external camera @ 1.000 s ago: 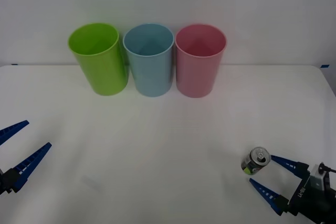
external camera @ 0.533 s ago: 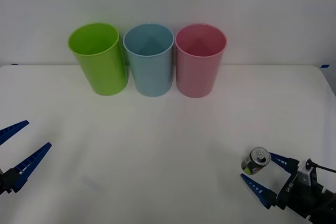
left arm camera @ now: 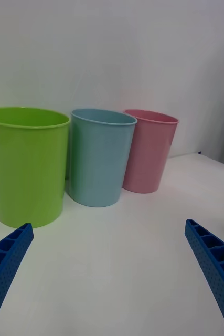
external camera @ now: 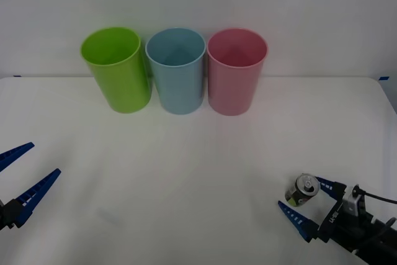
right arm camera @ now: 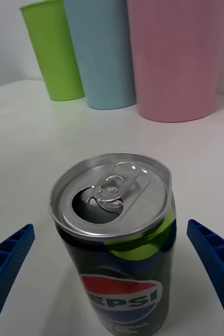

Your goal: Grasp the object on the table and drop it into the matching bin: aluminum can to the light blue bin, PET bottle to the pink bin.

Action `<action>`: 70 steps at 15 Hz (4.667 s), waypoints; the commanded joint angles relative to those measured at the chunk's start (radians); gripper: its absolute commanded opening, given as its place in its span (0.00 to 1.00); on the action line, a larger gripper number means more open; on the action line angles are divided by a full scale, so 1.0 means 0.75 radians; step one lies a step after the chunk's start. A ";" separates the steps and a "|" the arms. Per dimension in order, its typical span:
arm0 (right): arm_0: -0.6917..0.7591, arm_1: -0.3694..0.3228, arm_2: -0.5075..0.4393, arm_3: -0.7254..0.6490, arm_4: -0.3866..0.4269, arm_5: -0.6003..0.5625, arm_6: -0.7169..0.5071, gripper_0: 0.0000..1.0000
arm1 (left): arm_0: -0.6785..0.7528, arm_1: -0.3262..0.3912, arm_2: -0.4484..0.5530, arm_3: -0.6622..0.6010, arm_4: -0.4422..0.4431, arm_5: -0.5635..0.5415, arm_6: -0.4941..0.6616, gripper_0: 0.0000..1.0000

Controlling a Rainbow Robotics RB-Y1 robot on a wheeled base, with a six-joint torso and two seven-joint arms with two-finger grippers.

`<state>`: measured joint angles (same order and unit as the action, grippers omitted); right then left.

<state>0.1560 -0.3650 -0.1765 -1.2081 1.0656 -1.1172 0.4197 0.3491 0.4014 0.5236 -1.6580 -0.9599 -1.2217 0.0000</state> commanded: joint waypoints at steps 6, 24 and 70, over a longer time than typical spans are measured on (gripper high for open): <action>-0.008 0.000 0.031 -0.001 -0.026 0.037 0.050 1.00 | 0.000 0.000 0.000 0.000 0.000 0.000 0.000 1.00; 0.048 -0.006 0.031 -0.216 -0.116 0.007 0.050 0.00 | 0.000 0.000 0.000 0.000 0.000 0.000 0.000 1.00; -1.339 0.260 0.031 0.273 0.485 0.344 -0.693 0.00 | 0.000 0.000 0.000 0.000 0.000 0.000 0.000 1.00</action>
<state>-0.8358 -0.1784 -0.1451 -1.0190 1.4191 -0.8593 -0.1008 0.3490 0.4014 0.5236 -1.6581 -0.9599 -1.2217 0.0000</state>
